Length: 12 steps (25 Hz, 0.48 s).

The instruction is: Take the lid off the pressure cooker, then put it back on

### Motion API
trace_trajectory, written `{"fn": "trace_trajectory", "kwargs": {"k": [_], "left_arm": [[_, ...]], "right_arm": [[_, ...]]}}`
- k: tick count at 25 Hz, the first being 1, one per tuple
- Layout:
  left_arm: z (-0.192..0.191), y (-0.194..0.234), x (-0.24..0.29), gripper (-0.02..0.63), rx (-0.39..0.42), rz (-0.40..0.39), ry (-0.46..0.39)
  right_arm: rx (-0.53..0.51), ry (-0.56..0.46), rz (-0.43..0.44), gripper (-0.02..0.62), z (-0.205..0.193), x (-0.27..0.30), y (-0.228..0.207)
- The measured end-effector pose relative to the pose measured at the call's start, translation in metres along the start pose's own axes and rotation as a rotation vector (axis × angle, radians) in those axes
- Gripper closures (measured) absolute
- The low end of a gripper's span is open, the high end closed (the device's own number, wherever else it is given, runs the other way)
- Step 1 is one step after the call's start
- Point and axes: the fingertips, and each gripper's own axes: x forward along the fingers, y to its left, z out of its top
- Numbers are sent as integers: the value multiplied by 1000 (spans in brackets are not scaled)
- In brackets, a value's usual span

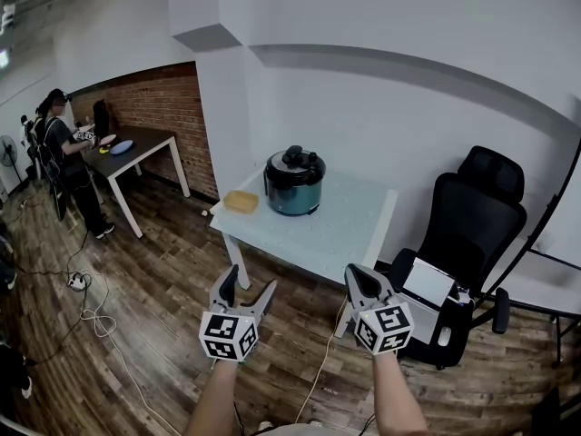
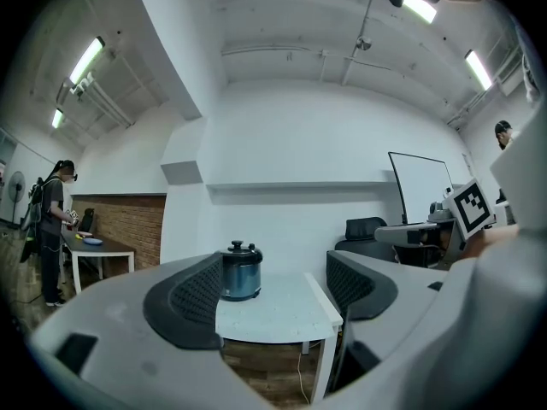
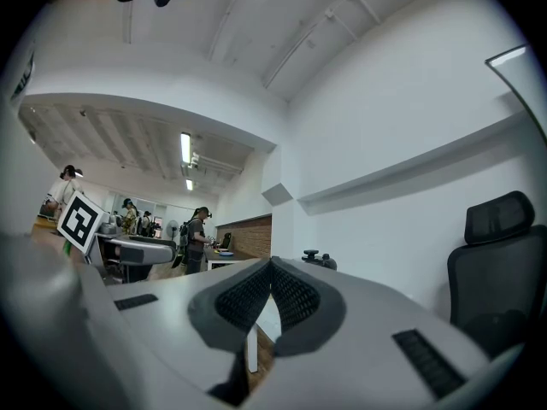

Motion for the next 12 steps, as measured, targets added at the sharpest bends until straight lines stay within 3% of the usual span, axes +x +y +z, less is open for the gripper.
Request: {"fn": "trace_trajectory", "kwargs": {"k": [12], "left_arm": [[-17,-6,42,259,-21,31,27]], "right_arm": [[3,-7,29,595,-6,21,-39]]}}
